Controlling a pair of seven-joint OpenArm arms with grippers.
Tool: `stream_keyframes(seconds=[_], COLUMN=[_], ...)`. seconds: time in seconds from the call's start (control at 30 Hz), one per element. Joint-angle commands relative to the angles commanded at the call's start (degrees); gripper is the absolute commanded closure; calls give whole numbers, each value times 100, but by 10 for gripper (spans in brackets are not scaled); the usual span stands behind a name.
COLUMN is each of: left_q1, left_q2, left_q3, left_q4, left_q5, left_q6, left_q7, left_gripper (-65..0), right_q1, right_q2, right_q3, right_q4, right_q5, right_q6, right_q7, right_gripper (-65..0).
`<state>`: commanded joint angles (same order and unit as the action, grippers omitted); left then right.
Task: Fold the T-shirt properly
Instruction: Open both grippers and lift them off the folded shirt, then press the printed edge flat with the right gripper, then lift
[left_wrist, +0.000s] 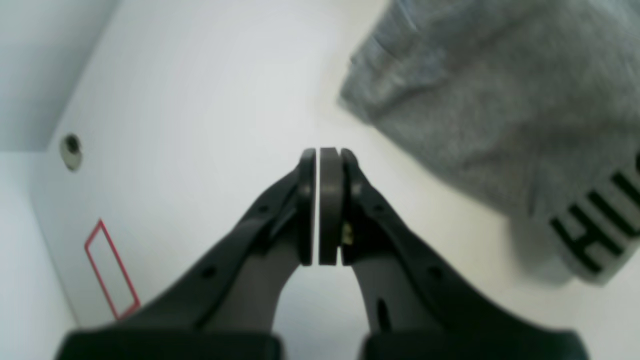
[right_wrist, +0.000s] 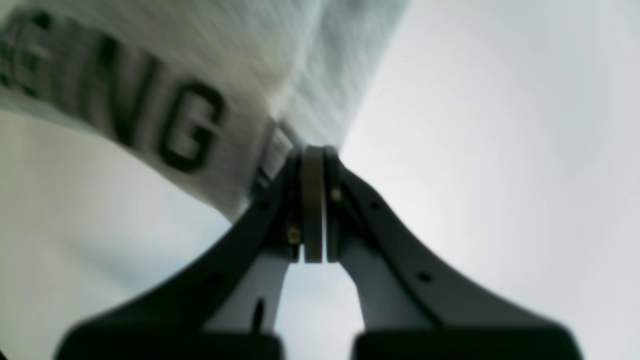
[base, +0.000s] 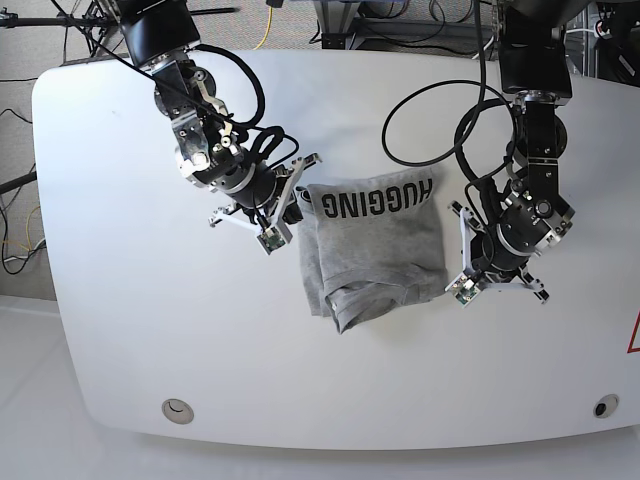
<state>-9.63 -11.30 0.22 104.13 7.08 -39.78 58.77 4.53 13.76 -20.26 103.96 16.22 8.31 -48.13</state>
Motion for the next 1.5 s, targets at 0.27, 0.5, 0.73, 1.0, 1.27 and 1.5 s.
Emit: stream_keyframes(seconds=[0.27, 0.5, 0.73, 1.0, 1.27, 1.5], left_q1=[501, 888, 993, 1011, 1011, 1011], left_q2=[18, -9, -167, -290, -360, -369], left_q3=[-88, -290, -765, -1055, -1099, -1108], left_q4=[88, 299, 308, 308, 308, 308], left_q5=[0, 0, 0, 0, 0, 0], left_q6=[0, 0, 0, 0, 0, 0], left_q7=[70, 88, 88, 88, 88, 88], left_gripper=[0, 0, 0, 0, 0, 0], right_q1=[132, 158, 185, 484, 888, 1371], right_q2=[-519, -765, -1020, -1099, -1407, -1530], right_q3=[-70, -501, -730, -1011, -1257, -1327], right_q4=[360, 114, -501, -1187, -2004, -2804], right_q5=[0, -62, -70, -62, -70, -70], right_q6=[70, 308, 316, 316, 281, 273], right_q7=[-633, -695, -642, -264, 149, 554], right_gripper=[-4, -3, -3, -3, -3, -3])
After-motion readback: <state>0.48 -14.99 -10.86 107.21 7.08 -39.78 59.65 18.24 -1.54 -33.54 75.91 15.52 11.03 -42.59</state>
